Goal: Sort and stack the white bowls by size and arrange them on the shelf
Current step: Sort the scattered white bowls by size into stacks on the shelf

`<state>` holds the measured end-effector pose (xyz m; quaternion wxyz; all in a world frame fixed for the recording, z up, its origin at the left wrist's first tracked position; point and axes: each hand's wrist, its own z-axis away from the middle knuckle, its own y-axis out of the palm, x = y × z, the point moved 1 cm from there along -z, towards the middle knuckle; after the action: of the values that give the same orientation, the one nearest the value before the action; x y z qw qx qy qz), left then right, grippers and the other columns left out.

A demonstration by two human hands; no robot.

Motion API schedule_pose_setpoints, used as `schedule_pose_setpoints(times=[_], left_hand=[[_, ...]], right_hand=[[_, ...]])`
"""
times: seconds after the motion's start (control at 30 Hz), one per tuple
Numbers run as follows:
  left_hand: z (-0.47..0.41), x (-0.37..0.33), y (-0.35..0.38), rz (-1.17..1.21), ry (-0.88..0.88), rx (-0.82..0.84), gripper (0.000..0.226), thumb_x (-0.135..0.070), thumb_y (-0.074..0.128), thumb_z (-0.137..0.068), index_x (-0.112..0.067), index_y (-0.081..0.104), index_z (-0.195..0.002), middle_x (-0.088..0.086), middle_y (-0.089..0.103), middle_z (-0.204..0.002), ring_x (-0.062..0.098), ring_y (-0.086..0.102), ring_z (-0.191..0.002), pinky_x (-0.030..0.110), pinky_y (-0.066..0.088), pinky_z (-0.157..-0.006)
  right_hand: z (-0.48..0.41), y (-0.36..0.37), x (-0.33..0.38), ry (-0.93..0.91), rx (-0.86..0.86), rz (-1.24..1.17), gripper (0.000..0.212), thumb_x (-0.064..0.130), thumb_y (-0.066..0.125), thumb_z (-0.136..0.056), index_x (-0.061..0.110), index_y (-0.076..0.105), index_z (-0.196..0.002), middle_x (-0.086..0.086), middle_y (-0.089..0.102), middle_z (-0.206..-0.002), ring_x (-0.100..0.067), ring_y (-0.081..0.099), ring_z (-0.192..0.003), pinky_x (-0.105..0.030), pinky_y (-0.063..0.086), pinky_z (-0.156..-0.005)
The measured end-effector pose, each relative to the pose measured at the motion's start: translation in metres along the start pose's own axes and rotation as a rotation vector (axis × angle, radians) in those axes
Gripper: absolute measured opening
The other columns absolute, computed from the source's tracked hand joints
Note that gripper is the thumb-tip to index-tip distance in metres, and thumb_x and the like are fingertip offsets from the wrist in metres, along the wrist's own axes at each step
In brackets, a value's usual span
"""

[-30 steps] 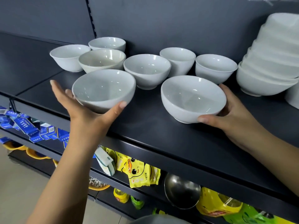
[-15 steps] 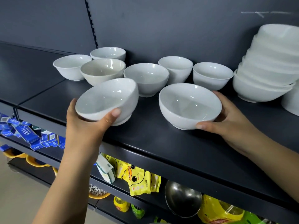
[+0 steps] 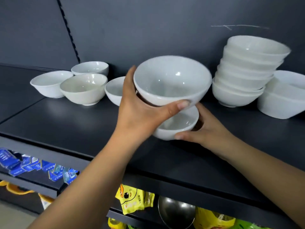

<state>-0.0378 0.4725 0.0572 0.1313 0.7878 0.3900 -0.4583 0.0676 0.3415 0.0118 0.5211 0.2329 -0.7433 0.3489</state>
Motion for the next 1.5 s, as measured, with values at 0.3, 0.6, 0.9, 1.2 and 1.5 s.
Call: schedule_pose_setpoints(times=[0.3, 0.6, 0.9, 1.2, 1.5], left_hand=[[0.005, 0.024, 0.004, -0.047, -0.068, 0.054, 0.104, -0.058, 0.074, -0.037, -0.019, 0.041, -0.127, -0.019, 0.056, -0.115, -0.012, 0.052, -0.102, 0.001, 0.039, -0.077], [0.018, 0.034, 0.006, -0.069, -0.147, 0.083, 0.099, -0.066, 0.064, -0.037, -0.033, 0.033, -0.124, -0.039, 0.046, -0.101, -0.027, 0.045, -0.095, -0.006, 0.034, -0.071], [0.023, 0.032, 0.011, 0.077, -0.127, 0.195, 0.083, -0.052, 0.066, -0.050, -0.033, 0.023, -0.118, -0.028, 0.042, -0.111, -0.029, 0.044, -0.098, -0.004, 0.036, -0.075], [0.019, 0.039, 0.010, 0.127, -0.114, 0.261, 0.086, -0.047, 0.069, -0.055, -0.021, 0.030, -0.126, -0.017, 0.050, -0.117, -0.014, 0.051, -0.105, 0.003, 0.041, -0.080], [0.001, 0.036, -0.015, -0.046, -0.120, 0.526, 0.073, -0.061, 0.054, -0.067, -0.039, 0.035, -0.133, -0.026, 0.044, -0.136, -0.012, 0.037, -0.125, 0.016, 0.033, -0.105]], right_hand=[[-0.002, -0.003, -0.002, 0.006, 0.002, 0.027, 0.097, 0.040, 0.082, -0.041, 0.028, 0.041, -0.129, 0.016, 0.057, -0.121, 0.005, 0.054, -0.111, -0.012, 0.044, -0.090], [-0.003, -0.003, -0.002, -0.029, 0.010, -0.007, 0.101, 0.037, 0.081, -0.046, 0.024, 0.034, -0.135, 0.014, 0.053, -0.128, 0.002, 0.050, -0.118, -0.018, 0.043, -0.096], [0.000, -0.008, 0.000, -0.007, 0.048, -0.217, 0.072, 0.035, 0.069, -0.062, 0.032, 0.041, -0.128, 0.013, 0.058, -0.123, -0.007, 0.055, -0.116, -0.027, 0.049, -0.091], [0.002, -0.010, 0.003, -0.047, -0.035, -0.201, 0.067, 0.035, 0.070, -0.061, 0.029, 0.047, -0.124, 0.008, 0.060, -0.121, -0.009, 0.060, -0.110, -0.027, 0.050, -0.088], [-0.002, -0.017, -0.002, -0.064, -0.034, -0.132, 0.086, 0.036, 0.072, -0.054, 0.027, 0.035, -0.130, 0.009, 0.051, -0.130, -0.001, 0.052, -0.116, -0.015, 0.044, -0.087]])
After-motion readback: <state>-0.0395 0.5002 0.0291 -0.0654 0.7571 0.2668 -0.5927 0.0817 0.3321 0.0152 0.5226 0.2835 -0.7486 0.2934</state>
